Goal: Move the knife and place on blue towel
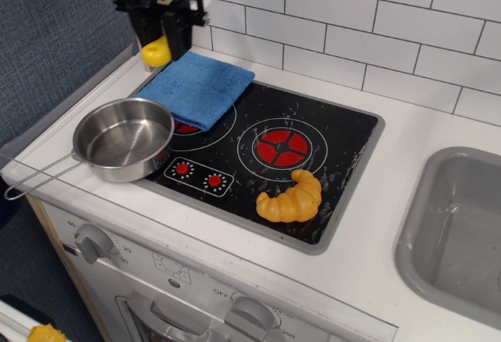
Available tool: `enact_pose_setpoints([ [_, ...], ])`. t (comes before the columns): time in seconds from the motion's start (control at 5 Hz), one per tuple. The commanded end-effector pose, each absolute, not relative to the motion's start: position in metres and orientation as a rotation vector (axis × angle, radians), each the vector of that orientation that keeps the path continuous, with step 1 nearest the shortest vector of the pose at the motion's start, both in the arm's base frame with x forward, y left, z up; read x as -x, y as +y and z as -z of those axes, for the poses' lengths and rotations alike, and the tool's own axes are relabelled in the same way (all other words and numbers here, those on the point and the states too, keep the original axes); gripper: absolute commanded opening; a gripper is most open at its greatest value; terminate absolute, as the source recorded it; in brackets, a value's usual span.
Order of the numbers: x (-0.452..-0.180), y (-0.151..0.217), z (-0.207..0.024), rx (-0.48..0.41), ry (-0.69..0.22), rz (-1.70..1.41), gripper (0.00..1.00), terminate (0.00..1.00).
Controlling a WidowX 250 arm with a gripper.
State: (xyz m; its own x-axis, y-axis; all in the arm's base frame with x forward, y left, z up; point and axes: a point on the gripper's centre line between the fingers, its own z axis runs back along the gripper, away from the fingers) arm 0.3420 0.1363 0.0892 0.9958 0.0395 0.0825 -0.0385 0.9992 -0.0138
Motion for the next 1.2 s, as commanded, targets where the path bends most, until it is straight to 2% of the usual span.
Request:
enact_pose_setpoints([
  [0.0,-0.367,0.149,-0.07,-0.008,-0.096,0.089,0.0,0.0],
  [0.4,-0.384,0.135,-0.05,0.008,-0.088,0.188,0.0,0.0],
  [0.6,-0.381,0.131,-0.051,0.004,-0.078,0.195,1.0,0.0],
  [0.8,-0.379,0.132,-0.062,-0.012,-0.107,0.165,1.0,0.0],
  [1.0,-0.378,0.13,-0.091,-0.046,-0.162,0.144,1.0,0.0],
])
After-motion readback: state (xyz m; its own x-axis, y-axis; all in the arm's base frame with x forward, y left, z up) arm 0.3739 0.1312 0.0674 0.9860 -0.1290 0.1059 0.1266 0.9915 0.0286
